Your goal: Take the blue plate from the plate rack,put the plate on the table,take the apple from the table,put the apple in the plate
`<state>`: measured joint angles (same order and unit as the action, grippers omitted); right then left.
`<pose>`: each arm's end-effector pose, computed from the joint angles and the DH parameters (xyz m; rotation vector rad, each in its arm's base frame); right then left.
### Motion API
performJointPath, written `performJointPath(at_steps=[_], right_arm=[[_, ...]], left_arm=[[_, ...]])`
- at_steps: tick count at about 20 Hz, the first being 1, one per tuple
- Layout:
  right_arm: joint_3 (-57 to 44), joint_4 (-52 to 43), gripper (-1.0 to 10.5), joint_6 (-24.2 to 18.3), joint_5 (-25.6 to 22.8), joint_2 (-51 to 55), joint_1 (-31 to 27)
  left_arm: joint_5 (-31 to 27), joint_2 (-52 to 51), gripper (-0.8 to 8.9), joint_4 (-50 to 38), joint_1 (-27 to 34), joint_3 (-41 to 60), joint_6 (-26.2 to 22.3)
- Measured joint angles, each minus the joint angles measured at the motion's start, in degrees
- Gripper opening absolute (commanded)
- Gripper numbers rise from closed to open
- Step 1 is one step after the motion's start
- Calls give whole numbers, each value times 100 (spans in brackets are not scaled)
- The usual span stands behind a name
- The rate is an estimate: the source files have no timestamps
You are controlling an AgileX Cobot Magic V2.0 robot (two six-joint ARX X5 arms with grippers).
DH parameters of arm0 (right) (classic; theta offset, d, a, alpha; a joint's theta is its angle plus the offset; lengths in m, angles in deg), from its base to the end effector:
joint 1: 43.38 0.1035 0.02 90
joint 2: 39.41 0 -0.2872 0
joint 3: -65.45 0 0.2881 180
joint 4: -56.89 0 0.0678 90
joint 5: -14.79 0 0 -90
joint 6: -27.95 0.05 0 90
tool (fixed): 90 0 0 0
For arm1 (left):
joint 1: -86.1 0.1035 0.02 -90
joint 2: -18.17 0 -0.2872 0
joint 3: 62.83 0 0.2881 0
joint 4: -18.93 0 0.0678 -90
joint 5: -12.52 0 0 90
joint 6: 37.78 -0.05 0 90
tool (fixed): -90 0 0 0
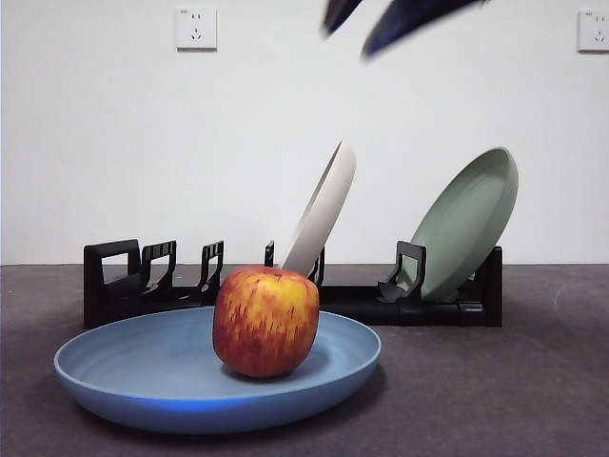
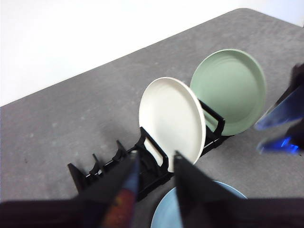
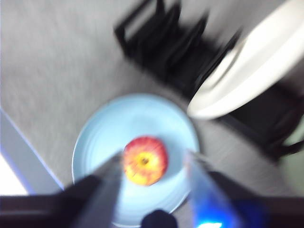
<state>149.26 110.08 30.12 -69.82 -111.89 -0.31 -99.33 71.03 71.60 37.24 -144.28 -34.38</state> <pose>0.2186 0.2108 0.3555 -0.2087 0.7263 0.7927 0.1481 -0.1413 0.4237 0.1878 0.3592 -0.4534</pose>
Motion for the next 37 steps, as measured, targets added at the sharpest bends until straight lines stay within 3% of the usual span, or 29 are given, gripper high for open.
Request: performJointPath(at_steps=[4, 8, 12, 16, 21, 34, 37], right_arm=[[0, 0, -12, -203, -527, 730, -33], [-278, -503, -12, -308, -1126, 1366, -33], [-1338, -1102, -12, -271, -1143, 2142, -33], [-2771, -1818, -12, 26, -1141, 2756, -33], [-3729, -2538, -12, 282, -1141, 3038, -33], [-3823, -2503, -11, 389, -1158, 2977, -33], [-3823, -2511, -11, 389, -1158, 2981, -33]], left_arm=[[407, 160, -9, -175, 7, 0, -74], [428, 125, -9, -688, 7, 212, -238], [428, 125, -9, -1381, 7, 1143, -304], [435, 122, -9, -2411, 7, 2293, -243], [522, 94, -8, -2983, 7, 3045, -203], [713, 48, -3, -2662, 7, 3117, -138], [713, -345, -3, -2465, 28, 3117, -138]])
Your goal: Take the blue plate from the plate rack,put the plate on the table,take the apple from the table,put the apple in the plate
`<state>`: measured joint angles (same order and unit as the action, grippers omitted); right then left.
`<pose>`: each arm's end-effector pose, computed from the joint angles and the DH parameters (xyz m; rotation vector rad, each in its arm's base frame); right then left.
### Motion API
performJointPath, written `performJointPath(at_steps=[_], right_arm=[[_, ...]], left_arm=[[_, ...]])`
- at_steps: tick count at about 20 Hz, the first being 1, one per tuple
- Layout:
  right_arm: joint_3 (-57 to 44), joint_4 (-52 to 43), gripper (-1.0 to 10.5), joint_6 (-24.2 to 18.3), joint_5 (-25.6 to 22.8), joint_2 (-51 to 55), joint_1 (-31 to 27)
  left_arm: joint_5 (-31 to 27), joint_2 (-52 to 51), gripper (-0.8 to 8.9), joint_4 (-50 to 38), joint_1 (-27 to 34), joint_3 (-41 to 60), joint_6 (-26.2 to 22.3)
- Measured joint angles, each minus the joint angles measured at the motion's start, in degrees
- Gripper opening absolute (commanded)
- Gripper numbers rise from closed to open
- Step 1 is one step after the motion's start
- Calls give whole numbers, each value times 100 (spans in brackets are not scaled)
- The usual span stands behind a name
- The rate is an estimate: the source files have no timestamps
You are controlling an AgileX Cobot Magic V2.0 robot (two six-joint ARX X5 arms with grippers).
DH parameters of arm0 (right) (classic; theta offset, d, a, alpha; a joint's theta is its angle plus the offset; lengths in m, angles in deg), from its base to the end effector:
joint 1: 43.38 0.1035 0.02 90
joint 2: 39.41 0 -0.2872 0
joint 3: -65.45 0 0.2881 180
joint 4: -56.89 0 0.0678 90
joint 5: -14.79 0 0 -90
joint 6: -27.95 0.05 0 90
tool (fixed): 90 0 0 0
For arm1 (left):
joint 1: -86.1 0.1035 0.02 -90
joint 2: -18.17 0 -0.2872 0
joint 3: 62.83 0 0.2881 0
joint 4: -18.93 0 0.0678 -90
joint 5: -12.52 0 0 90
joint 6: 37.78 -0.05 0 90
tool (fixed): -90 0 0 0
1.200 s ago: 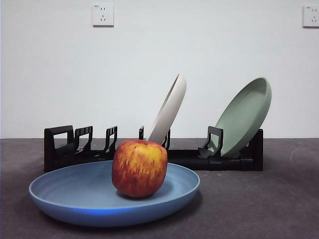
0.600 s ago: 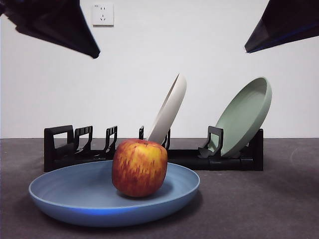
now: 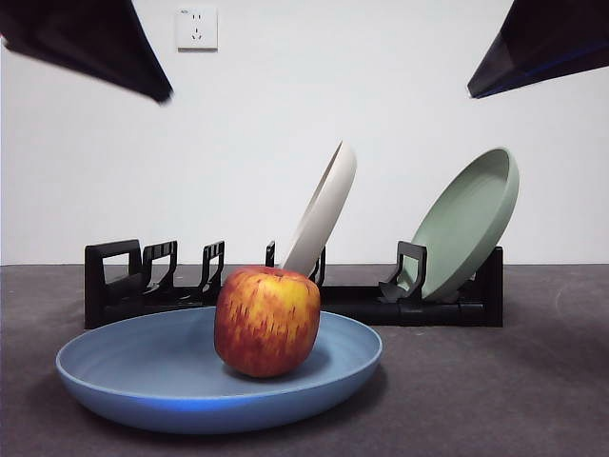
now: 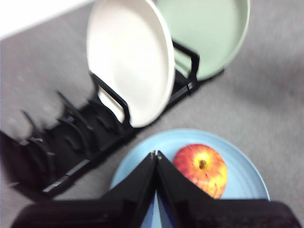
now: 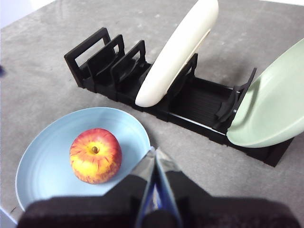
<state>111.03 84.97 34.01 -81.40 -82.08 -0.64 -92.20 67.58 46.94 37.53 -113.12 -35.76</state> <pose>0.1527 0.1337 0.2628 -0.0842 0.4387 0.6044 0.1581 -0.1600 0.2731 0.2183 0.4188 -0.5719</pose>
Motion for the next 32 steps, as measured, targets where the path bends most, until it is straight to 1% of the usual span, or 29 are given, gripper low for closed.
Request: performJointPath(at_steps=[3, 4, 6, 8, 10, 12, 14, 17, 20, 26, 32], right_arm=[[0, 0, -11, 2, 0, 0, 0], [0, 0, -11, 2, 0, 0, 0], [0, 0, -11, 2, -2, 0, 0], [0, 0, -11, 2, 0, 0, 0], [0, 0, -11, 2, -2, 0, 0], [0, 0, -11, 2, 0, 0, 0], [0, 0, -11, 0, -2, 0, 0], [0, 0, -11, 2, -2, 0, 0], [0, 0, -11, 2, 0, 0, 0], [0, 0, -11, 15, -2, 0, 0], [0, 0, -11, 15, 0, 0, 0]], left_arm=[[-4, -802, -3, 151, 186, 0, -39], [-4, -1058, -3, 151, 332, 0, -70], [-4, -1626, -3, 151, 831, 0, -144], [-2, -2151, -3, 120, 1517, 79, -157], [31, -2691, -3, 107, 2271, 415, -157], [164, -3086, -3, 77, 2990, 953, -160], [240, -3508, -3, -225, 3711, 1626, -160], [817, -4074, -3, -658, 4476, 2503, -160], [1292, -4441, -3, -669, 4784, 3025, -160], [1327, -4911, -3, -675, 4940, 3713, -160], [1349, -4913, -3, -531, 4970, 3729, -160]])
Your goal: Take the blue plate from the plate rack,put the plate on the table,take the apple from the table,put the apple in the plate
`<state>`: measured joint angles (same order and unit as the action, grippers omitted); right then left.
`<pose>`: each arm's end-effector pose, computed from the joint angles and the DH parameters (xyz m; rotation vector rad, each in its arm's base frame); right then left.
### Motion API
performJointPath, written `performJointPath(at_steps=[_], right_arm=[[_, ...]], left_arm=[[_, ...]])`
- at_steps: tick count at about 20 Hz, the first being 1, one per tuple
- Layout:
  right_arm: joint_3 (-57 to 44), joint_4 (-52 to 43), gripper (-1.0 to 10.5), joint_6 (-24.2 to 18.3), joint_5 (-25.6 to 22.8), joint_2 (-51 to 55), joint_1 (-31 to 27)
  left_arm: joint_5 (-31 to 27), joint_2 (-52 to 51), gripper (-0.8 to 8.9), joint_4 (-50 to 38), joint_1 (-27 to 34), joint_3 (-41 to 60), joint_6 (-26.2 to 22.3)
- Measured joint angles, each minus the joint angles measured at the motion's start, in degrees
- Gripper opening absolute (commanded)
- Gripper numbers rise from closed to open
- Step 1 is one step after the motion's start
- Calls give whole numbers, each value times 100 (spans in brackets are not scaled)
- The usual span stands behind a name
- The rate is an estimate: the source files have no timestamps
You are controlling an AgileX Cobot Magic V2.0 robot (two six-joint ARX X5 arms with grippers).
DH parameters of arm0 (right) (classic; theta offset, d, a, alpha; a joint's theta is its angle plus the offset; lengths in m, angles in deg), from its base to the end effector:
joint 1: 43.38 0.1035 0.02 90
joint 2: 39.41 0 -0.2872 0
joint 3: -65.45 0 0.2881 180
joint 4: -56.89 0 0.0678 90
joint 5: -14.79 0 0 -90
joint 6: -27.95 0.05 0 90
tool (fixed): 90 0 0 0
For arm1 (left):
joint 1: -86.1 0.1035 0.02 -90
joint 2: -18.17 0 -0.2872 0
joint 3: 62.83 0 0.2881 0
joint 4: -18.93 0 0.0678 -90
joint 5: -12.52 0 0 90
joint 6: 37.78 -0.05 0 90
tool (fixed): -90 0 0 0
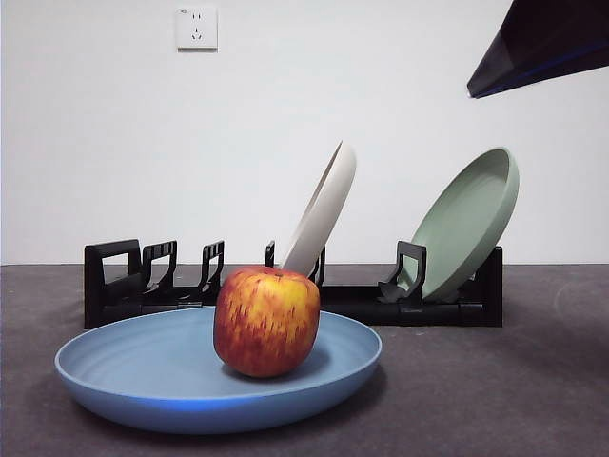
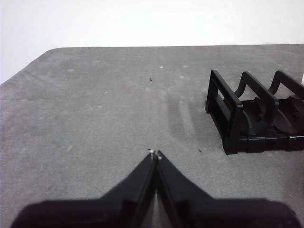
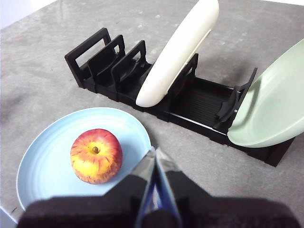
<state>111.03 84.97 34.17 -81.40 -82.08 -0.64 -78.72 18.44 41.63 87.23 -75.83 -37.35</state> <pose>0.1527 0.1337 0.2628 -0.0816 0.4395 0.6038 0.1298 0.0036 0.1479 -0.0073 0.1739 0.0419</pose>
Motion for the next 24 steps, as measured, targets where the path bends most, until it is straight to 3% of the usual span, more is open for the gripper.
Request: performJointPath(at_steps=[14, 16, 18, 22, 24], right_arm=[[0, 0, -11, 0, 0, 2, 0], [0, 232, -11, -184, -57, 175, -87], [0, 678, -11, -380, -63, 581, -503], [-417, 796, -11, -538, 992, 1539, -2232], [-815, 538, 2, -636, 1038, 2107, -2955]], left_arm=[[-4, 0, -3, 0, 0, 0, 0], [-4, 0, -3, 0, 0, 0, 0], [-4, 0, -3, 0, 0, 0, 0], [-4, 0, -3, 0, 0, 0, 0], [-4, 0, -3, 0, 0, 0, 0]])
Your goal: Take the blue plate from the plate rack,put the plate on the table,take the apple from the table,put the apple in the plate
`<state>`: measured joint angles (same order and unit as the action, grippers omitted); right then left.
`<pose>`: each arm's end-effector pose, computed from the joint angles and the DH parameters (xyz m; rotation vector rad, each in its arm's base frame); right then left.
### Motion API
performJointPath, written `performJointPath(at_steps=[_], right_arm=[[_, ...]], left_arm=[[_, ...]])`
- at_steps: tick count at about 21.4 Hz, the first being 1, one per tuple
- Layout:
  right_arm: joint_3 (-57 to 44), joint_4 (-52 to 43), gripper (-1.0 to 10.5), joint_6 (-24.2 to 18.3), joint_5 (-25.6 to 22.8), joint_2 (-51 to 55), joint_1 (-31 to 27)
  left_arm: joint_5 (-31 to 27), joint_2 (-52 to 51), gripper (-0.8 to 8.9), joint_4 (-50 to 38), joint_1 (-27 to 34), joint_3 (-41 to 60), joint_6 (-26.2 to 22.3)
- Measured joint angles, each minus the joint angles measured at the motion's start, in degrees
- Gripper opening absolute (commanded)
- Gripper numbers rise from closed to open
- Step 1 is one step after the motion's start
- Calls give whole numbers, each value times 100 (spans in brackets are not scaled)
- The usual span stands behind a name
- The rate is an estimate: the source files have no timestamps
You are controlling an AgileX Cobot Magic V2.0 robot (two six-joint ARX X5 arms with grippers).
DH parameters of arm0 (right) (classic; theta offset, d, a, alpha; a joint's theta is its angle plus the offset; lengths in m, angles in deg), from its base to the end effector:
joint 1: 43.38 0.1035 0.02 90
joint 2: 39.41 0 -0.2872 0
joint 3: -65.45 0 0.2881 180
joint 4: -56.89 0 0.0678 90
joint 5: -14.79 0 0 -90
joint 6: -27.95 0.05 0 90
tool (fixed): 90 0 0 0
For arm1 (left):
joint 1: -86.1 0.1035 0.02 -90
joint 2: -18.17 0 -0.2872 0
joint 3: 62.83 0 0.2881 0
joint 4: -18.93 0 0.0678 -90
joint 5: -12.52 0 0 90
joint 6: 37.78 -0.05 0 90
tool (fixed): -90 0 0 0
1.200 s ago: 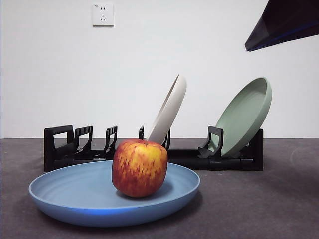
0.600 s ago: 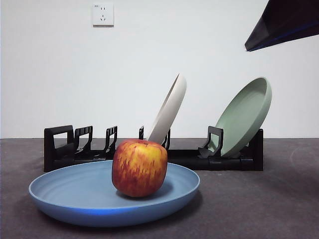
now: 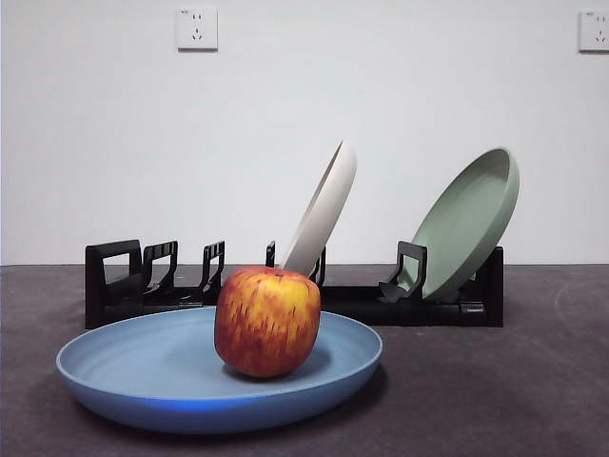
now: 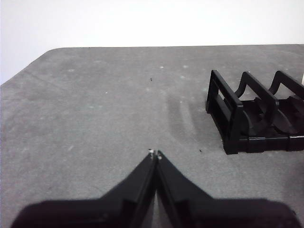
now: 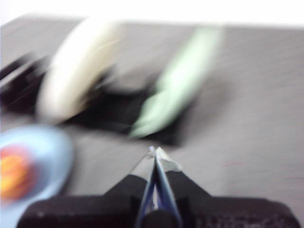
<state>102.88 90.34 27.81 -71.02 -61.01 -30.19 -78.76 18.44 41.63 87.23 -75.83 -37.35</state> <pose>0.1377 0.0360 0.2522 -0.0266 0.3074 0.3013 0.1298 0.0037 0.1479 -0.0073 0.1739 0.0426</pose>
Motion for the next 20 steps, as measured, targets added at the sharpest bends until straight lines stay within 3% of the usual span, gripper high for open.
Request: performJointPath(at_steps=[4, 8, 20], right_arm=[[-1056, -994, 1, -446, 11, 1200, -522], [-1908, -1290, 1, -540, 13, 1862, -643], [-2430, -1141, 1, -48, 17, 2138, -643]], left_arm=[[2, 0, -3, 0, 0, 0, 0], [0, 0, -3, 0, 0, 0, 0], [0, 0, -3, 0, 0, 0, 0]])
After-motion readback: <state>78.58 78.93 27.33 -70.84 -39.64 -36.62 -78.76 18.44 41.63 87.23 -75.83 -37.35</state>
